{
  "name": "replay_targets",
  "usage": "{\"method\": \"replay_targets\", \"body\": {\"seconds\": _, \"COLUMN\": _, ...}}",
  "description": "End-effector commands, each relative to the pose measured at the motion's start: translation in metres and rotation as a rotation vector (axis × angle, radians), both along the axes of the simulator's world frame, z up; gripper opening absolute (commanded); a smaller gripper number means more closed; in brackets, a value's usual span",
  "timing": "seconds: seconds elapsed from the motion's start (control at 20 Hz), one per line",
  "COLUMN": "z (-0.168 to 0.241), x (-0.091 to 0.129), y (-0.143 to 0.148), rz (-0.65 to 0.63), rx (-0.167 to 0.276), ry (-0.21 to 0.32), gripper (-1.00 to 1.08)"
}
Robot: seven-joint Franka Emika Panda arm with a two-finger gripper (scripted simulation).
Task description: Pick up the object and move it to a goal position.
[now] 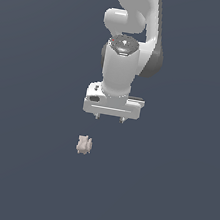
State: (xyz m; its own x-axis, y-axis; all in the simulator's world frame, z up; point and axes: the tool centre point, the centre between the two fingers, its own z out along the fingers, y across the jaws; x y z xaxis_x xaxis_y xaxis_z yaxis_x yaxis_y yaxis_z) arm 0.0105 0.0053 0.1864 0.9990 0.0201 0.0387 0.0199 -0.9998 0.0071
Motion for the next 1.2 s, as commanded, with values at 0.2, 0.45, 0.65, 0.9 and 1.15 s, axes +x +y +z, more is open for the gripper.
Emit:
{"method": "replay_targets", "body": {"seconds": 0.2, "z": 0.009, "x": 0.006, "y": 0.008, "rz": 0.011, "rx": 0.001, "ry": -0.022, "gripper": 1.0}}
{"method": "replay_targets", "body": {"seconds": 0.45, "z": 0.029, "x": 0.015, "y": 0.026, "rz": 0.032, "rx": 0.002, "ry": -0.064, "gripper": 1.0}}
{"method": "replay_targets", "body": {"seconds": 0.65, "z": 0.029, "x": 0.014, "y": 0.026, "rz": 0.031, "rx": 0.002, "ry": -0.063, "gripper": 1.0}}
{"method": "replay_targets", "body": {"seconds": 0.9, "z": 0.02, "x": 0.02, "y": 0.017, "rz": 0.029, "rx": 0.002, "ry": -0.054, "gripper": 1.0}}
{"method": "replay_targets", "body": {"seconds": 1.15, "z": 0.002, "x": 0.031, "y": -0.001, "rz": 0.026, "rx": 0.003, "ry": -0.038, "gripper": 1.0}}
